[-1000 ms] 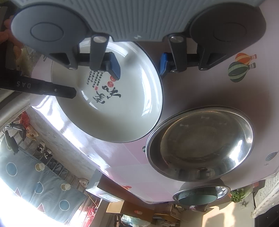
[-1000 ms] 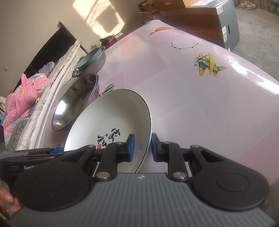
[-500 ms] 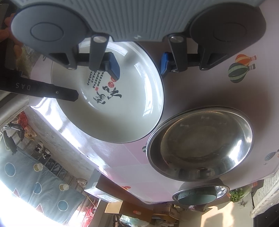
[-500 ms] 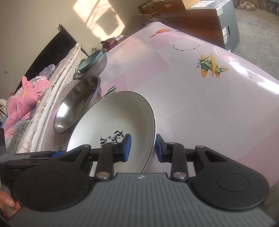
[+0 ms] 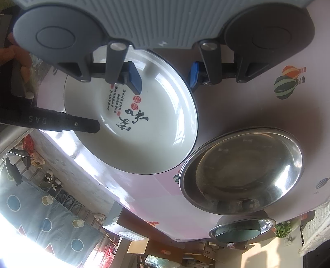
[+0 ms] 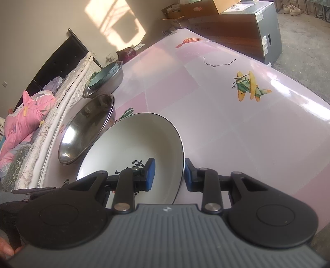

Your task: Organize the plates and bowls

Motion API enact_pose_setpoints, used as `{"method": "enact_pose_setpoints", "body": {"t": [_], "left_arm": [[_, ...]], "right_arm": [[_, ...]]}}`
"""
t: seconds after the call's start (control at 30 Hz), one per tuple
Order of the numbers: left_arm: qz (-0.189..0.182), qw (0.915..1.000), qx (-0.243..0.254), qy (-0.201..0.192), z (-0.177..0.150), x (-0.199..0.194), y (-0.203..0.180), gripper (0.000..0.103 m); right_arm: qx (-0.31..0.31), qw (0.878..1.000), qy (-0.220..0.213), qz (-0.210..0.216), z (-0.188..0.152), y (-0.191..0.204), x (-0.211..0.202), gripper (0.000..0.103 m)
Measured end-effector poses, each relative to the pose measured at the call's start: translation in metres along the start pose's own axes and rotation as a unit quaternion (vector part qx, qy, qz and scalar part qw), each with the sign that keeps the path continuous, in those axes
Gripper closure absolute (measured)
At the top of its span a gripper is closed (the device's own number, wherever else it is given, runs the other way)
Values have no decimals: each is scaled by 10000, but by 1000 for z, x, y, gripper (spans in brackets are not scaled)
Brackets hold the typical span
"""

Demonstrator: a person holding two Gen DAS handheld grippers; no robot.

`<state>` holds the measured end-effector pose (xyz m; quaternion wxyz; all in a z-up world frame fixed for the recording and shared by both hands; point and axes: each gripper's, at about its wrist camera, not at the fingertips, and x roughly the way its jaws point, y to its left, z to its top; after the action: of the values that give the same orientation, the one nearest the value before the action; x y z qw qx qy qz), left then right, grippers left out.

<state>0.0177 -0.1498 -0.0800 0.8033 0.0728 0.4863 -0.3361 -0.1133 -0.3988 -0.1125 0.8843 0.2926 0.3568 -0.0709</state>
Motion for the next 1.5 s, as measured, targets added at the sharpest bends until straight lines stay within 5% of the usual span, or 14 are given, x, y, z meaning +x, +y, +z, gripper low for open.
{"method": "enact_pose_setpoints", "body": {"t": [1.5], "left_arm": [[86,9998,76,-150,1,0,3,56]], "right_arm": [[-345,9991,-111,-239,-6,9,2,75]]}}
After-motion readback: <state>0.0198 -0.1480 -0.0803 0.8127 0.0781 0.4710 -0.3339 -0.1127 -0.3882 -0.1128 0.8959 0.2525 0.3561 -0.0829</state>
